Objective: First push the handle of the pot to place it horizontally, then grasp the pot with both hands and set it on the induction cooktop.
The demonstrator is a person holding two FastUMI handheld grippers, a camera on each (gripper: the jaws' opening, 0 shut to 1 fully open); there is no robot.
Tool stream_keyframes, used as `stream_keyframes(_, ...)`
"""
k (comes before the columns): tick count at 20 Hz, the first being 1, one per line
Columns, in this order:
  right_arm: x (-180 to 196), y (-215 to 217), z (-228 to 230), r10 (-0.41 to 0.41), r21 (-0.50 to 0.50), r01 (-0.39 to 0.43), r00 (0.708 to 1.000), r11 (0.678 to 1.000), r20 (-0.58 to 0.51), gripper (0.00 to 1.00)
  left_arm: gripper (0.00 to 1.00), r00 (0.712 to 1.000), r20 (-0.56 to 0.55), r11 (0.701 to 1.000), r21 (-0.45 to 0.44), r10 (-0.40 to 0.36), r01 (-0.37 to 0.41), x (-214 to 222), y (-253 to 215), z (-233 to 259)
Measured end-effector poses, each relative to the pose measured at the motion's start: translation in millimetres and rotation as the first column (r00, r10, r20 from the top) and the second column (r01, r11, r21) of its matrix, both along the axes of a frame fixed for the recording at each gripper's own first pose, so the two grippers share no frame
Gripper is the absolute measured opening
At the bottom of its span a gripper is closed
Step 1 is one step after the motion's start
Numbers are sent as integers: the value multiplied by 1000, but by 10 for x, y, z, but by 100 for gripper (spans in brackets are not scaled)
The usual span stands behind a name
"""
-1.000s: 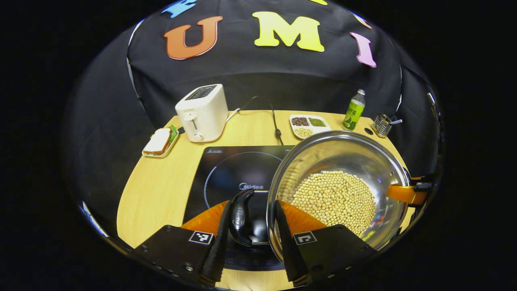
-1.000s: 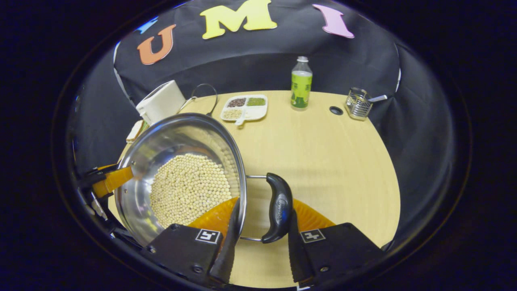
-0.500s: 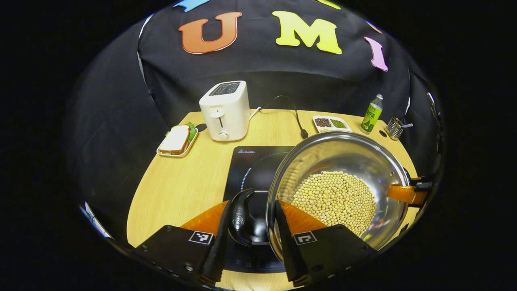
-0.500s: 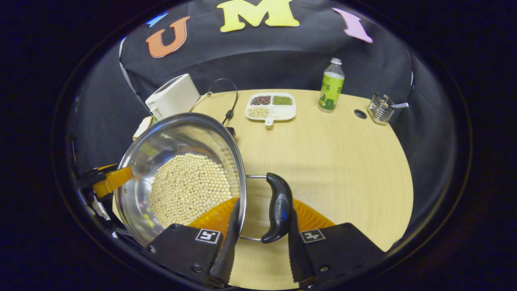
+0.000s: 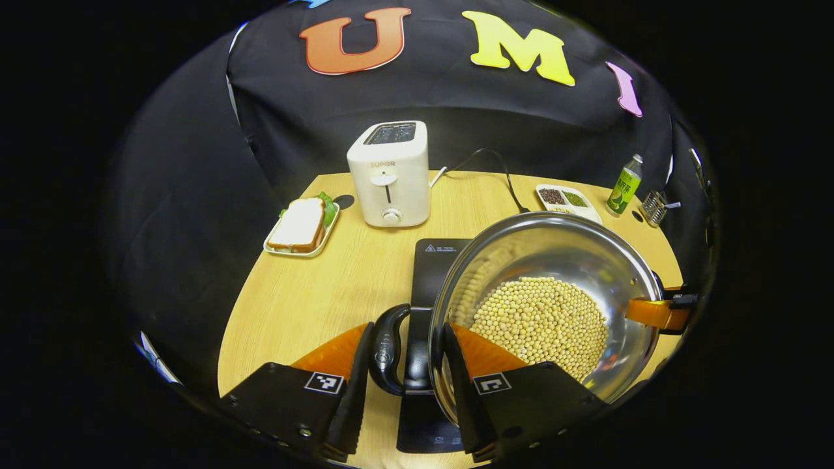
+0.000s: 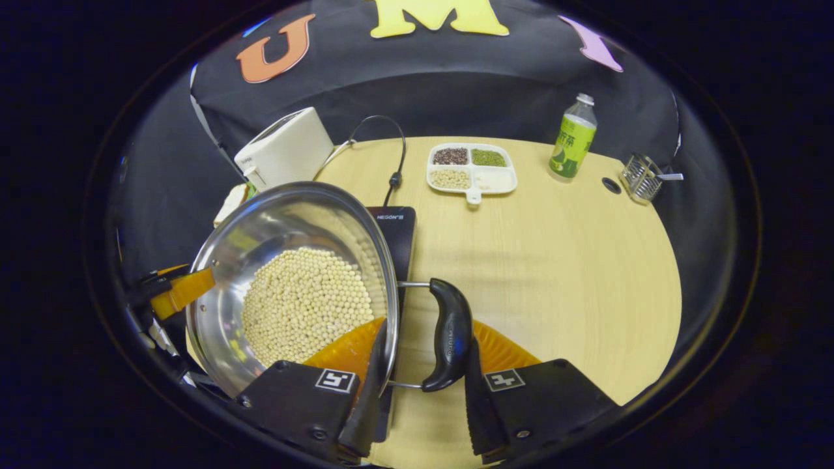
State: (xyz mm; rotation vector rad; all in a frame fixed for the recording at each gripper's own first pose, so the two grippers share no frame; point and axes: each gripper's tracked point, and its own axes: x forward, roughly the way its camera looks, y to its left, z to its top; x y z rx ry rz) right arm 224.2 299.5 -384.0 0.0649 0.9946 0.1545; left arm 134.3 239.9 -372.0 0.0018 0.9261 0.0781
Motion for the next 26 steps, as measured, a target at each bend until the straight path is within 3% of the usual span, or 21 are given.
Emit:
stream_keyframes(7, 61, 86, -63, 15, -16, -15, 1000, 1000, -26, 55, 57, 1000, 5, 1000, 2, -24, 24, 89, 61, -81)
stream_keyframes(10, 82, 73, -54, -24, 20, 24, 1000, 1000, -8, 56, 57, 1000, 11, 1000, -5, -29, 29, 62, 81, -96)
stream_keyframes(26, 96, 66, -27, -16, 25, 15, 998, 1000, 55, 60, 58, 996, 82, 999, 5, -46, 46, 83, 70, -54)
